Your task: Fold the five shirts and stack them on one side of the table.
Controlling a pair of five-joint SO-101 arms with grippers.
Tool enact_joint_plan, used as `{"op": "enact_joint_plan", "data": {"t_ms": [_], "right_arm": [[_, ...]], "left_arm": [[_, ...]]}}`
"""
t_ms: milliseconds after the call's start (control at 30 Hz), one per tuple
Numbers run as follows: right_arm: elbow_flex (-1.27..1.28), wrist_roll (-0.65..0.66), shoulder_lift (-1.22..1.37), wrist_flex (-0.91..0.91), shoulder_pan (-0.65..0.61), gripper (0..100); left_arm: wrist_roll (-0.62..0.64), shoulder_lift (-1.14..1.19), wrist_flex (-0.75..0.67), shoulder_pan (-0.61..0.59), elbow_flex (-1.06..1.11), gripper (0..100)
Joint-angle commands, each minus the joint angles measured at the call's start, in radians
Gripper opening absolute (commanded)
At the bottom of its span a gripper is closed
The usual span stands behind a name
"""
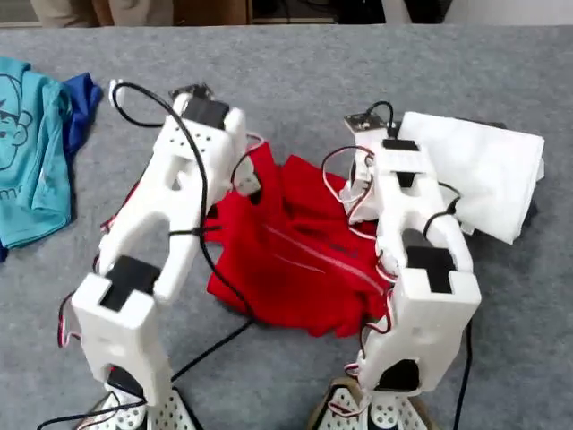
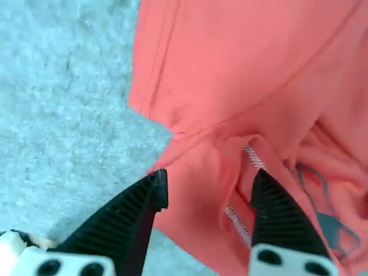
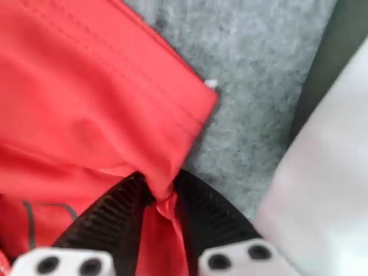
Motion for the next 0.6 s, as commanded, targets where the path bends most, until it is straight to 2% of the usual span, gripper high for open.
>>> {"op": "enact_joint_plan", "data": {"t_ms": [0,267,467,567], "right_arm": [[0.001,-0.008,0.001,-0.060,-0.028,0.3],[0.001,-0.009,0.002,-0.060,-0.028,0.3],[-0.001,-0.009,0.002,-0.060,-0.028,0.3],[-0.001,-0.009,0.002,-0.060,-0.028,0.3]], "left_arm": [[0.014,0.042,0.037,0.015,-0.157,23],[0.006,0.196,0.037,0.060,-0.181,23],[0.063,0.234,0.035,0.058,-0.184,23],[0.058,0.242,0.028,0.058,-0.184,18]]}}
